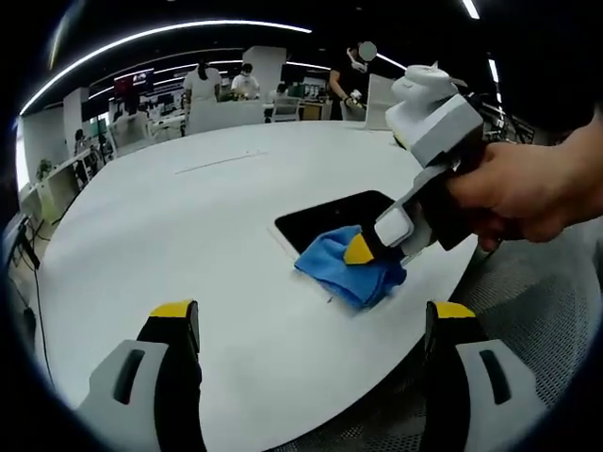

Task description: Wipe the mirror surface with the cleaning cloth until all visible marks leave the cleaned area.

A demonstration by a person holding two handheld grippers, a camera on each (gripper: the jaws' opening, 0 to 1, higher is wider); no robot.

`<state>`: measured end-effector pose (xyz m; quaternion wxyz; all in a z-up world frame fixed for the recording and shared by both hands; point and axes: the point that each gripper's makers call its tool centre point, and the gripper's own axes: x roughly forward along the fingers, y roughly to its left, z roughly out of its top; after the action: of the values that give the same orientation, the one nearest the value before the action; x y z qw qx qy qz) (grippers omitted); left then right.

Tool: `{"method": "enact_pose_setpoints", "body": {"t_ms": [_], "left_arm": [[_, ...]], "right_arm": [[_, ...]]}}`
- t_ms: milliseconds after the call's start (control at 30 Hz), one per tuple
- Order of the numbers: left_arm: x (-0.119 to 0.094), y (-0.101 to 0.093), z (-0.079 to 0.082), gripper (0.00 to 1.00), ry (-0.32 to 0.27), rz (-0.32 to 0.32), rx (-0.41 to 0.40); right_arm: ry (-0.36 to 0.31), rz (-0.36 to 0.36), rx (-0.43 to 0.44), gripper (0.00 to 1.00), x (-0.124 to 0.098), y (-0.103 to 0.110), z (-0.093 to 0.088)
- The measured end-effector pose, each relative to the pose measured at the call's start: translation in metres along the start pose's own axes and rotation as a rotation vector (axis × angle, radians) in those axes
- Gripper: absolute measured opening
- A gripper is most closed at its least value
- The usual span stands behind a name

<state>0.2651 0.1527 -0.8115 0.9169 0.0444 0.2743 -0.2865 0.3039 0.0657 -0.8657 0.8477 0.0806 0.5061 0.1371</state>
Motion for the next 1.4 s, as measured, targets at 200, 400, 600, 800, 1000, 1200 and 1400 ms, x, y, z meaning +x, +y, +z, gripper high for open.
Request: {"method": "enact_pose_setpoints", "body": {"t_ms": [200, 400, 600, 800, 1000, 1200, 1400], "left_arm": [[-0.001, 0.000, -0.002, 0.99, 0.007, -0.007, -0.005], [-0.001, 0.001, -0.002, 0.99, 0.007, -0.002, -0.005], [-0.001, 0.002, -0.002, 0.99, 0.007, 0.001, -0.006], [-0.001, 0.004, -0.001, 0.99, 0.001, 0.010, -0.013], [-0.001, 0.004, -0.002, 0.99, 0.006, 0.011, -0.012], [0.000, 0.003, -0.002, 0.98, 0.007, 0.013, -0.008], [0.000, 0.004, -0.002, 0.99, 0.006, 0.013, -0.012]], "right_arm": [[0.009, 0.007, 0.004, 0.00, 0.000, 0.000, 0.001], [0.011, -0.005, -0.032, 0.00, 0.005, -0.001, 0.009], [0.009, -0.015, -0.043, 0.00, 0.011, -0.002, 0.020], [0.003, -0.018, -0.054, 0.00, 0.018, -0.005, 0.035], [0.001, -0.014, -0.043, 0.00, 0.025, -0.010, 0.048], [-0.010, -0.014, -0.058, 0.00, 0.030, -0.011, 0.058], [-0.009, -0.011, -0.065, 0.00, 0.036, -0.013, 0.069]]}}
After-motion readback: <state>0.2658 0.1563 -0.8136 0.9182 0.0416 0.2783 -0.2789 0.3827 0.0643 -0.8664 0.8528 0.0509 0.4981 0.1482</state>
